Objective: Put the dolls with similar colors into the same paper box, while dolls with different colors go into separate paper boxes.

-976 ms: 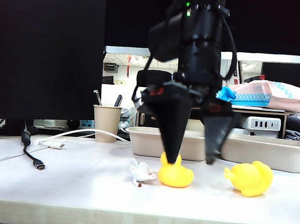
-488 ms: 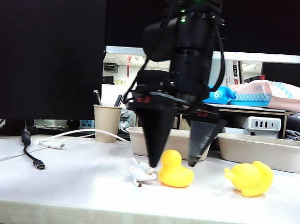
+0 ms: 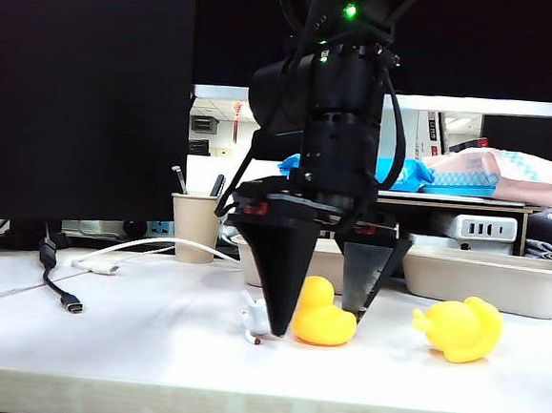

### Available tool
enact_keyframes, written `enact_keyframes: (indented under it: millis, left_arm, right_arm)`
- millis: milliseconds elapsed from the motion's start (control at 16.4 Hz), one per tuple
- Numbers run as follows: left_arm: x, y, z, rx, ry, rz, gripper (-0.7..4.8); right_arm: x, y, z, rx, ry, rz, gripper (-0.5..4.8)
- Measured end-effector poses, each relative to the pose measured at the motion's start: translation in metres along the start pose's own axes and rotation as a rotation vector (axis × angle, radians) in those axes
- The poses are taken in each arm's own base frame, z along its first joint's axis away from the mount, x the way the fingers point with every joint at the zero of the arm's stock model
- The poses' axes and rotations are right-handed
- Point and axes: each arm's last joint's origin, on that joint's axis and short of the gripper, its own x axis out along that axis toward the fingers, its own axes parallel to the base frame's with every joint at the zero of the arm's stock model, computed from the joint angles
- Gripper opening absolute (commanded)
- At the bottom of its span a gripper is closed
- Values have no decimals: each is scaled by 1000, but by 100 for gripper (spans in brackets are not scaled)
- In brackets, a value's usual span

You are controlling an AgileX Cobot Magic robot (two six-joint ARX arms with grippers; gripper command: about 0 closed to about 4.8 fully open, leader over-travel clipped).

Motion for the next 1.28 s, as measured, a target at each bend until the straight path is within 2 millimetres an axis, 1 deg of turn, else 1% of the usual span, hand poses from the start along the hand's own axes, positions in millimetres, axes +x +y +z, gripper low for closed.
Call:
enact_keyframes:
  millis: [183,244,305,488,610,1037,1159,1281]
  left_arm:
    - [0,0,0,0,0,0,-5]
    - [0,0,0,0,0,0,-5]
    - [0,0,0,0,0,0,-5]
    - [0,0,0,0,0,0,-5]
    - [0,0,0,0,0,0,-5]
    - [0,0,0,0,-2,0,-5]
    - [-1,0,1,0,-14,-1,-5]
    - [-2,0,2,0,-26,-1,-5]
  right_arm:
    - [0,-1,0,-8,2,-23,349]
    - [0,-1,0,-9,3,-24,289]
    - [1,-1,-1,-9,5,-24,241]
    - [1,-1,-1,-11,7,-24,236]
    - [1,-1,-1,-11,7,-24,197]
    - [1,-1,-1,-11,5,-49,195]
    - [1,-1,-1,-11,4,-50,140]
    - [-1,-2,-1,-12,0,-57,141]
